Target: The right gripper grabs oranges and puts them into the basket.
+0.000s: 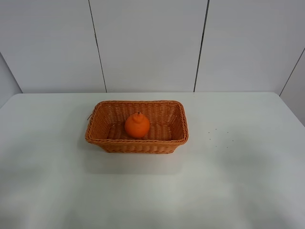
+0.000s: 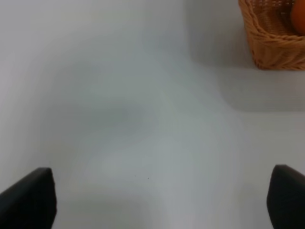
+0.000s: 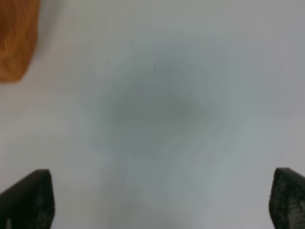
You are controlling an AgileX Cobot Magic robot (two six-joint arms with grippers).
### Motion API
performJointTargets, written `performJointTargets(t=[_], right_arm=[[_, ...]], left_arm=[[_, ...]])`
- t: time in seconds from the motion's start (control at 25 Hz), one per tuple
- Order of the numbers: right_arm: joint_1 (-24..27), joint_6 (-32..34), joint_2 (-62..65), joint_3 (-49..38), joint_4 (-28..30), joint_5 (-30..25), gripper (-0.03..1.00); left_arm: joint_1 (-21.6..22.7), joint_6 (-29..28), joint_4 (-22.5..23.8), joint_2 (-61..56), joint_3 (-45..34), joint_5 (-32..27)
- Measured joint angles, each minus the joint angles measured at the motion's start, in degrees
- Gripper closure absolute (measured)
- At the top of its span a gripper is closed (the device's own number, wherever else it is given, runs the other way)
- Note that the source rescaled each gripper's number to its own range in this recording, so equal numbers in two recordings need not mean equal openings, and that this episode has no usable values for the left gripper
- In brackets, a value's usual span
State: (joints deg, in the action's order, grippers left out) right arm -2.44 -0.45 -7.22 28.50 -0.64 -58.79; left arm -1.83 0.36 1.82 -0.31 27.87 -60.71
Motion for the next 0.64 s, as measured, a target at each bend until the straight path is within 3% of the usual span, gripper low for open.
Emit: performJointTargets(t=[0.2, 0.64], right_arm=[[0.0, 0.45, 7.32, 0.0, 0.02, -0.05, -0.03], [-0.11, 0.45, 7.42, -0.05, 0.07, -0.05, -0.03]], left_arm=[[0.0, 0.0, 0.0, 0.0, 0.0, 0.0], [0.0, 0.0, 0.0, 0.0, 0.0, 0.0]])
